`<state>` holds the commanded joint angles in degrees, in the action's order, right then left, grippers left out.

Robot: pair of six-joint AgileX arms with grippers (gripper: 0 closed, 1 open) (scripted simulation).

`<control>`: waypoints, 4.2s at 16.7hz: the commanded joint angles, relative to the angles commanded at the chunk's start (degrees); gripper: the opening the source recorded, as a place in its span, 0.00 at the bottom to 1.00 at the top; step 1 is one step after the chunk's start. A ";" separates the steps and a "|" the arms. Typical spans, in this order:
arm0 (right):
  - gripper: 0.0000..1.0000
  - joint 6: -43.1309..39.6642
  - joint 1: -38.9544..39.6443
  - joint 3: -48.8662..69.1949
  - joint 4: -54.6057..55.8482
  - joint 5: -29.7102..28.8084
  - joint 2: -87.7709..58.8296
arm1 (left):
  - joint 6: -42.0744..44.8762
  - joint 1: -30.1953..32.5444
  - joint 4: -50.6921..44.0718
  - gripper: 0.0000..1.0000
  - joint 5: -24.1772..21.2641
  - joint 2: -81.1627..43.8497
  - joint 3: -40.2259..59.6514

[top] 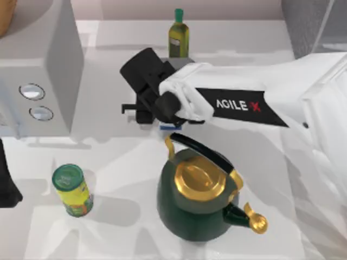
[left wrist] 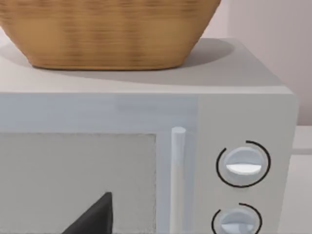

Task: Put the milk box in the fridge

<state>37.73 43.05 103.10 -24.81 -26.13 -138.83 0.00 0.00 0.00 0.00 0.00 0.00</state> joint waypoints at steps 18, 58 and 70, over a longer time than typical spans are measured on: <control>0.00 -0.27 0.51 3.29 -3.97 0.51 0.59 | 0.00 0.00 0.00 1.00 0.00 0.00 0.00; 0.00 -31.17 -35.87 -79.63 12.42 18.46 115.16 | 0.00 0.00 0.00 1.00 0.00 0.00 0.00; 0.00 -37.73 -43.05 -103.10 24.81 26.13 138.83 | 0.00 0.00 0.00 1.00 0.00 0.00 0.00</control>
<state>0.00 0.00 0.00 0.00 0.00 0.00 0.00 0.00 0.00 0.00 0.00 0.00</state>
